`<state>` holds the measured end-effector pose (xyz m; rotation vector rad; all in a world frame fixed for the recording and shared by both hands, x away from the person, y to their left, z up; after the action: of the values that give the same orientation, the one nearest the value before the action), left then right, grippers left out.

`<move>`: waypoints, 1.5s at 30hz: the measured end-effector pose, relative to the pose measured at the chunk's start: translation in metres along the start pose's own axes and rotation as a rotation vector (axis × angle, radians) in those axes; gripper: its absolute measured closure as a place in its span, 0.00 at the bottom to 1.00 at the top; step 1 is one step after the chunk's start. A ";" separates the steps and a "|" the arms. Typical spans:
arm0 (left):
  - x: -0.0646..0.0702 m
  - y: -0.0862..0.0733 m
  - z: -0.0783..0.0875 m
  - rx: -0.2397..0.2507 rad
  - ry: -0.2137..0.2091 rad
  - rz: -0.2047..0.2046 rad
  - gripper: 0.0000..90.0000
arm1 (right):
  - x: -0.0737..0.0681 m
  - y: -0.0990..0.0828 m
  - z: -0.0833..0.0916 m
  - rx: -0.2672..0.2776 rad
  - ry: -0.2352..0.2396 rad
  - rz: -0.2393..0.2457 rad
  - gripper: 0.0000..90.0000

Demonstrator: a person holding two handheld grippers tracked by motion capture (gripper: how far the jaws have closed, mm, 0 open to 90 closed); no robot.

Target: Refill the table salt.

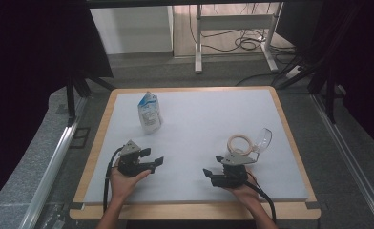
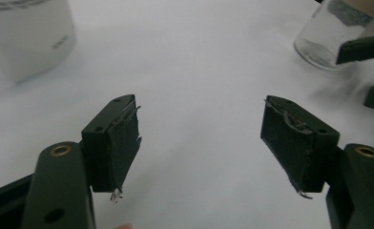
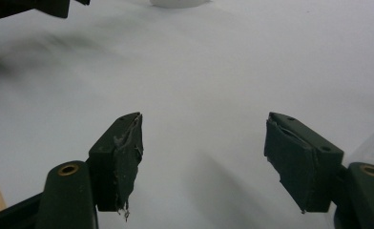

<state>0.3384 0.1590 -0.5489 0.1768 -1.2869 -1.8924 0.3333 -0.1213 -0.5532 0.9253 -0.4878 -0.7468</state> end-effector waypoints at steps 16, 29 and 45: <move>-0.068 0.046 0.011 0.105 0.141 0.029 0.45 | -0.004 0.001 0.002 -0.008 0.012 0.027 0.33; -0.097 0.092 0.001 0.128 0.140 0.007 0.48 | -0.009 -0.002 0.001 -0.017 0.030 0.056 0.31; -0.107 0.117 -0.011 0.156 0.141 -0.025 0.77 | -0.009 -0.003 0.001 -0.019 0.028 0.071 0.31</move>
<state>0.4783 0.2084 -0.4914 0.4014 -1.3406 -1.7667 0.3255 -0.1163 -0.5556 0.8954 -0.4855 -0.6725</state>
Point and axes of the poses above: each handheld gripper's, and its own axes: z roughly backward along the jaws, y roughly out of its top, x roughly to its right, the point moved 6 cm from there along -z, roughly forward along the jaws, and after that the axes turned 9 degrees about -y, right-handed, at the moved point
